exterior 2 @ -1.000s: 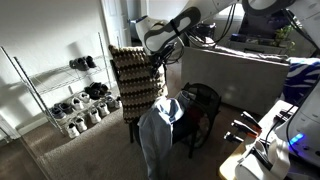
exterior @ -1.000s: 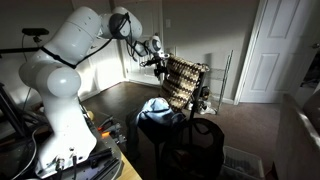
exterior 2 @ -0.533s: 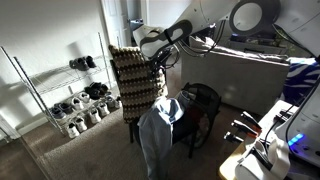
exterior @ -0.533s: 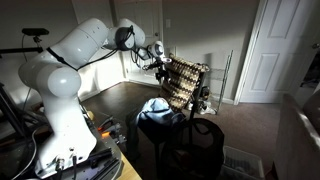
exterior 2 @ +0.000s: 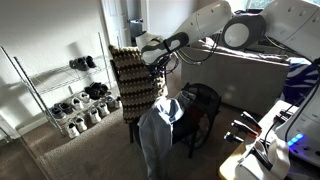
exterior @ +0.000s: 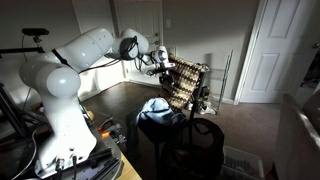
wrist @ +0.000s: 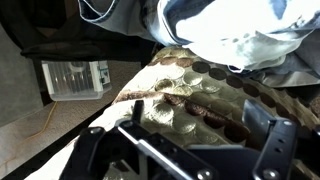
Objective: Move the jeans to the chair on the right
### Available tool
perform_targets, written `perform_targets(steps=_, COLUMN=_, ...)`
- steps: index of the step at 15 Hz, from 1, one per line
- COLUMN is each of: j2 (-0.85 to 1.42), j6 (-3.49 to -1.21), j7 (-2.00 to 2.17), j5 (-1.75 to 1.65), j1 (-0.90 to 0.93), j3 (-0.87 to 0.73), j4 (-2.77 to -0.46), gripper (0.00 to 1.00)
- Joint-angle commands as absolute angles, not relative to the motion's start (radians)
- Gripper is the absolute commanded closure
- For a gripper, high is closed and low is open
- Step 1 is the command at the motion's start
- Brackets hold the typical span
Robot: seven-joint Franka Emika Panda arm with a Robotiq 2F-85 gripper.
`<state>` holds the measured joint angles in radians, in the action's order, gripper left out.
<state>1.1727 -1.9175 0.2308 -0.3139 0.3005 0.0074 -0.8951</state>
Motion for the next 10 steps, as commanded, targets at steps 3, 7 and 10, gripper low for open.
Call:
perform_targets(steps=3, j2=1.179, j6=-1.916, j7=0.231, j5=-0.314, j1=0.301, j3=0.007, j4=-0.883, gripper=0.00)
perform_targets(steps=7, j2=1.186, j6=-1.917, j7=0.229, j5=-0.309, j1=0.302, j3=0.013, j4=-0.883, gripper=0.00)
perform_targets(steps=10, j2=1.223, j6=-1.918, j7=0.198, j5=-0.296, j1=0.292, j3=0.035, j4=-0.867, gripper=0.00)
